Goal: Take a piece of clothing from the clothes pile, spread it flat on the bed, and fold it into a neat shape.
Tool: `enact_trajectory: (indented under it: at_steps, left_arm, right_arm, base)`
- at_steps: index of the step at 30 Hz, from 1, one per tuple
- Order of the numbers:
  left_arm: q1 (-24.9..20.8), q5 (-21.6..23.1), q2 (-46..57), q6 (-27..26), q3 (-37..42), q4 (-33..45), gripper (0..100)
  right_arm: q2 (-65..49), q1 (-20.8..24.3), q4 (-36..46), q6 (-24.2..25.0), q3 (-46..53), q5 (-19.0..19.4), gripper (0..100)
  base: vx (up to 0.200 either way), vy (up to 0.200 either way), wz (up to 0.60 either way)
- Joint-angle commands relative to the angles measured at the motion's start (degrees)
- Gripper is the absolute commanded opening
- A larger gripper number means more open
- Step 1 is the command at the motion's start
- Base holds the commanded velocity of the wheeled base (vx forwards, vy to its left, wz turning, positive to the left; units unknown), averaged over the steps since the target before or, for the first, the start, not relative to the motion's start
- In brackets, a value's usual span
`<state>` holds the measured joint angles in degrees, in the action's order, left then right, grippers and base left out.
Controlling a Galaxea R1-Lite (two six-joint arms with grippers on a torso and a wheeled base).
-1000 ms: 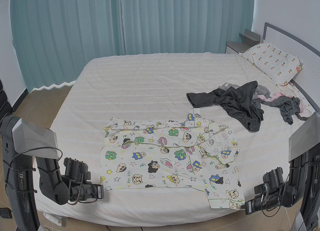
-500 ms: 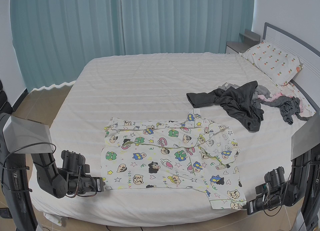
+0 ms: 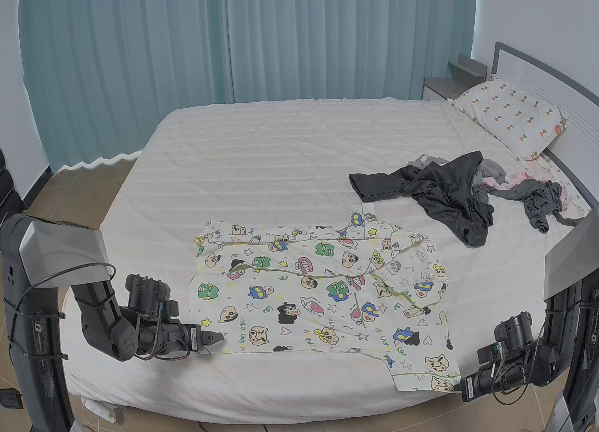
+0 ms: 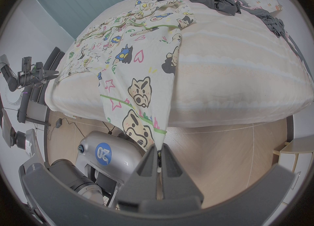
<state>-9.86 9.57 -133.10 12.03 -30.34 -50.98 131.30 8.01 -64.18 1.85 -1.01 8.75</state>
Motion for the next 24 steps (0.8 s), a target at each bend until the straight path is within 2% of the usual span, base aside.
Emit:
enact_trajectory:
  at_steps: [1, 17, 18, 24]
  left_arm:
    - [-3.2, -5.4, -2.6, -0.3, -0.7, -0.3, 100]
    - [-5.2, -10.0, -3.5, -0.4, -1.0, 0.0, 100]
    - [-5.1, -10.0, -3.5, -0.3, -1.0, -0.1, 0]
    - [-5.1, -9.9, -3.2, 0.0, -0.8, -0.3, 0]
  right_arm:
    - [0.0, 0.1, -0.2, 0.0, 1.0, 0.0, 0]
    - [-0.3, 0.1, -0.2, -0.1, 1.0, 0.0, 0]
    - [-0.3, 0.1, -0.2, -0.1, 1.0, 0.0, 0]
    - [-0.3, 0.1, 0.2, -0.4, 1.0, 0.0, 0]
  base:
    - [0.000, 0.000, 0.00]
    - [0.000, 0.000, 0.00]
    - [0.000, 0.000, 0.00]
    - [0.000, 0.000, 0.00]
